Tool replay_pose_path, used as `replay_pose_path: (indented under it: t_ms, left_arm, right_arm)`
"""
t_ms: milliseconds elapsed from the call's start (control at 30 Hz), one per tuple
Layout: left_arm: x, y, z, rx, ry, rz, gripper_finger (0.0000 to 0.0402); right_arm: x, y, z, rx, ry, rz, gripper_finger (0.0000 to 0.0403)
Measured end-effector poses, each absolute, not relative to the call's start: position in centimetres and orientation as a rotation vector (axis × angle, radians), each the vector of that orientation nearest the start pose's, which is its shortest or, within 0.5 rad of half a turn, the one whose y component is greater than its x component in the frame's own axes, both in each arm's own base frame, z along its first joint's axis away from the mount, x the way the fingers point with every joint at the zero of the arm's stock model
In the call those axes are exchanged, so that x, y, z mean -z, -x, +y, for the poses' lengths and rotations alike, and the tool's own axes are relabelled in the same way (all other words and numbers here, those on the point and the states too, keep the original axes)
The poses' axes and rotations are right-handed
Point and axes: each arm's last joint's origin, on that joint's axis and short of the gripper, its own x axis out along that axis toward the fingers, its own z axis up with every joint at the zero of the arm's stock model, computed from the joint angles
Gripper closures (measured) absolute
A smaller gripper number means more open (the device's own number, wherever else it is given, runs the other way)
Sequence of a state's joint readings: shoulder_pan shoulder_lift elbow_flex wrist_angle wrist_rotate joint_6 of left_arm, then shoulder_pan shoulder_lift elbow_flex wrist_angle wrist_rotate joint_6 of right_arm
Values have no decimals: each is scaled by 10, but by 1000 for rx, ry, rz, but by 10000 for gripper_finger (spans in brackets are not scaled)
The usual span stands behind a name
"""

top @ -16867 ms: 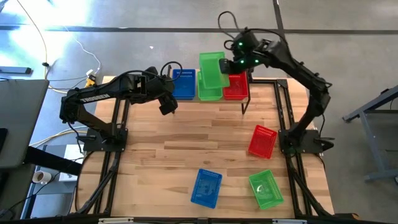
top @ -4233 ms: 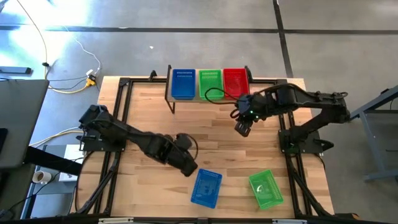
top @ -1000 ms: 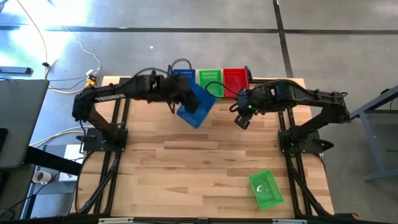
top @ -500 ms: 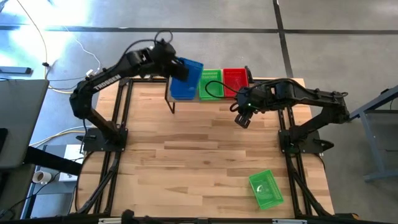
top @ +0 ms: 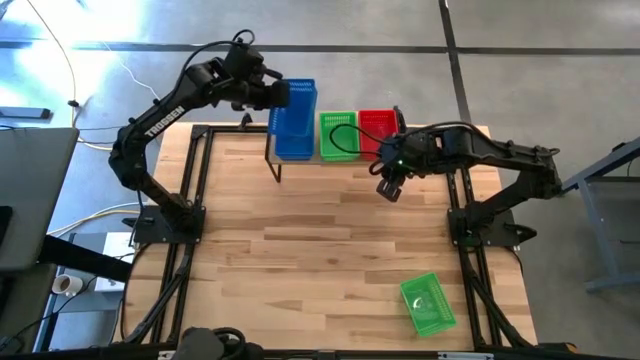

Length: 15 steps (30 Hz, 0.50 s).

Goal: Stack baskets on shelf by color
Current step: Stack the blue bin on top of the other blue bins on the shelf

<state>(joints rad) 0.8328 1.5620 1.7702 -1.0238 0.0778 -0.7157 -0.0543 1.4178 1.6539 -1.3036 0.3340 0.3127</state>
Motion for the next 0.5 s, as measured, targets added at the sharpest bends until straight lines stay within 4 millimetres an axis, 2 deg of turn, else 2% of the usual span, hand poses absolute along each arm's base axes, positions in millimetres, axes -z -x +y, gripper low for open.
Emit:
replay_pose_path:
  t_ms: [333, 500]
  left_arm:
    - [-399, -207, 226, -1065, 1043, 534, 401]
    - [-395, -216, 223, -1087, 1017, 553, 401]
  right_arm:
    - [-397, -248, -28, 530, -141, 994, 272]
    - [-398, -250, -28, 529, -145, 971, 272]
